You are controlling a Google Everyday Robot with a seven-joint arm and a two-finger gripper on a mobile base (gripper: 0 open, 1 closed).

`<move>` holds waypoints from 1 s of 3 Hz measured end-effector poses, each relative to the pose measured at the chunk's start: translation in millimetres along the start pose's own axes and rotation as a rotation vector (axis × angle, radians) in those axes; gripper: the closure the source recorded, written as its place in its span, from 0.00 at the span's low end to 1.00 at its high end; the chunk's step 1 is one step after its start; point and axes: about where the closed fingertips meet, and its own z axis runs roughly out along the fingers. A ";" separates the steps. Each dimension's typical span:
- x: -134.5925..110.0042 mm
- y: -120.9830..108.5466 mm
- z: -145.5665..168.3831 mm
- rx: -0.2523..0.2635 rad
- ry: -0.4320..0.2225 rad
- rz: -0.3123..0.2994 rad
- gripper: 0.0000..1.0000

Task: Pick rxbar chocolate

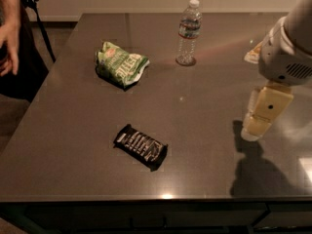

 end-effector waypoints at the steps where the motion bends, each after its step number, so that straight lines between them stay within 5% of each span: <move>1: -30.0 15.5 40.8 -0.050 -0.012 -0.032 0.00; 3: -81.3 54.2 93.5 -0.155 -0.042 -0.084 0.00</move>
Offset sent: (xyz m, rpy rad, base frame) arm 0.0036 0.1018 -0.0886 0.0477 0.1495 0.1216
